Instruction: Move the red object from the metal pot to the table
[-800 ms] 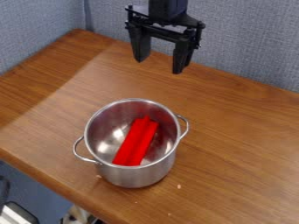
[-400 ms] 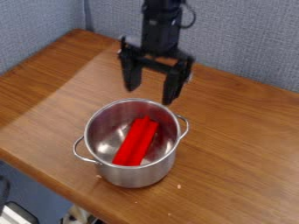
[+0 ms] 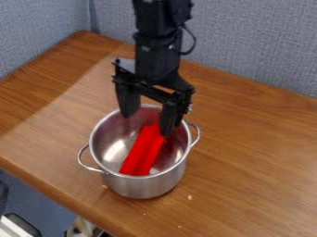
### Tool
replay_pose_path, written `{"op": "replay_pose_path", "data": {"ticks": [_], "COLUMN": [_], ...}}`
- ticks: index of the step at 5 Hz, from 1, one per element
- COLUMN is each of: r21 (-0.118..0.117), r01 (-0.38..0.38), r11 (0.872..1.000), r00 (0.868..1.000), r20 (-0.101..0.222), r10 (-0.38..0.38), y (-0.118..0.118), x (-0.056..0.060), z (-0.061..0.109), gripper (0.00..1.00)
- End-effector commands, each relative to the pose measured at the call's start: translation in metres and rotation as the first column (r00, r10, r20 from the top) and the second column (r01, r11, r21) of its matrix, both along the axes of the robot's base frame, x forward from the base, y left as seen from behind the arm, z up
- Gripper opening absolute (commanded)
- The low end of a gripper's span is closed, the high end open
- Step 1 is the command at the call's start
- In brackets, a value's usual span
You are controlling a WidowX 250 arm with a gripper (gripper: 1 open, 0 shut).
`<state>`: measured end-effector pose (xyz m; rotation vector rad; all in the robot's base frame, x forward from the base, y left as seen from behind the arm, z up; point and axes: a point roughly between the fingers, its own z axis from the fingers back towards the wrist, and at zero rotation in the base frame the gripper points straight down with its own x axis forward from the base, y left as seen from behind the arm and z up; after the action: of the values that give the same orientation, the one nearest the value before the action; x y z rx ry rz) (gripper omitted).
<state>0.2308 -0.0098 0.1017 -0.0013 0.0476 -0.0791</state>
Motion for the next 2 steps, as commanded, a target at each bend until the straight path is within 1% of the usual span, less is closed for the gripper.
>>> {"op": "replay_pose_path", "data": {"ticks": [1, 2], "r21": [-0.015, -0.018], "r01": [-0.001, -0.003], "r11": [1.0, 1.0], "r00": [0.997, 0.994], "r20": [0.074, 0.107], "r10": [0.002, 0.005], "y": [0.001, -0.001], "x": [-0.005, -0.006], "z": [-0.003, -0.014], "gripper": [1.0, 1.0]}}
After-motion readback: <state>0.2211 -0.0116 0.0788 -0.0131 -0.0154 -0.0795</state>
